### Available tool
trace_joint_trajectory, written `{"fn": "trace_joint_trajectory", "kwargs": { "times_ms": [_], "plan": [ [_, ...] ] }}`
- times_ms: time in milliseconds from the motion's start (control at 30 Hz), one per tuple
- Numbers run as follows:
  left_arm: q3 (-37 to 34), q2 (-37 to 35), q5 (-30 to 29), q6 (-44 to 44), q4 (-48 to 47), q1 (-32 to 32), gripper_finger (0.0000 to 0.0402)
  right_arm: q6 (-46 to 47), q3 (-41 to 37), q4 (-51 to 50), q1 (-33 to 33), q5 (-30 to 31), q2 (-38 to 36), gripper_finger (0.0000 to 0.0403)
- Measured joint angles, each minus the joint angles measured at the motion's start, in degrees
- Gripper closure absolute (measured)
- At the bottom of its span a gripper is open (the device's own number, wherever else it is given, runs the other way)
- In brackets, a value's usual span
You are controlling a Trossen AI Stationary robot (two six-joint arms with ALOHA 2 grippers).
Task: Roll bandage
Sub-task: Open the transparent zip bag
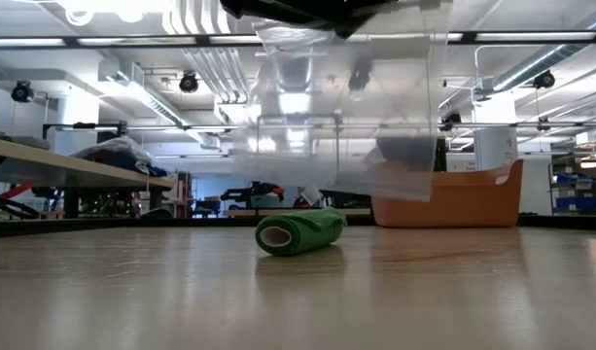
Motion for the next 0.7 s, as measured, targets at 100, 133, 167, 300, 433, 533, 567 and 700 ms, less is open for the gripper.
{"fn": "trace_joint_trajectory", "kwargs": {
  "times_ms": [100, 133, 167, 300, 433, 533, 567, 700],
  "plan": [
    [-0.3, 0.0, -0.6, -0.2, -0.2, 0.0, 0.0270, 0.2, 1.0, -0.7, 0.0, 0.3, 0.0, 0.0403],
    [-0.3, 0.0, -0.6, -0.2, -0.3, 0.1, 0.0276, 0.2, 1.3, -1.0, 0.0, 0.9, -0.1, 0.0403],
    [-0.4, 0.0, -0.6, -0.2, -0.5, 0.1, 0.0282, 0.4, 1.4, -1.0, 0.0, 1.8, -0.1, 0.0403],
    [-0.5, 0.3, -0.6, -2.2, -2.2, 0.5, 0.0303, 0.2, 1.6, 0.0, -0.2, -0.3, -0.4, 0.0403],
    [-0.5, 0.2, -0.3, -4.2, -4.1, 0.8, 0.0347, -0.8, 1.6, 0.1, -0.1, -3.7, -0.4, 0.0403],
    [-0.5, 0.2, -0.3, -4.3, -4.1, 0.9, 0.0389, -0.8, 1.7, -0.5, -0.3, -3.6, -0.4, 0.0403],
    [-0.5, 0.2, 0.1, -4.4, -3.9, 0.9, 0.0395, -0.8, 1.7, -0.6, -0.5, -3.6, -0.4, 0.0403],
    [0.2, 0.2, 0.9, -4.4, -3.9, 0.8, 0.0395, -0.1, 1.6, -1.5, -1.1, -0.7, -0.4, 0.0403]
  ]
}}
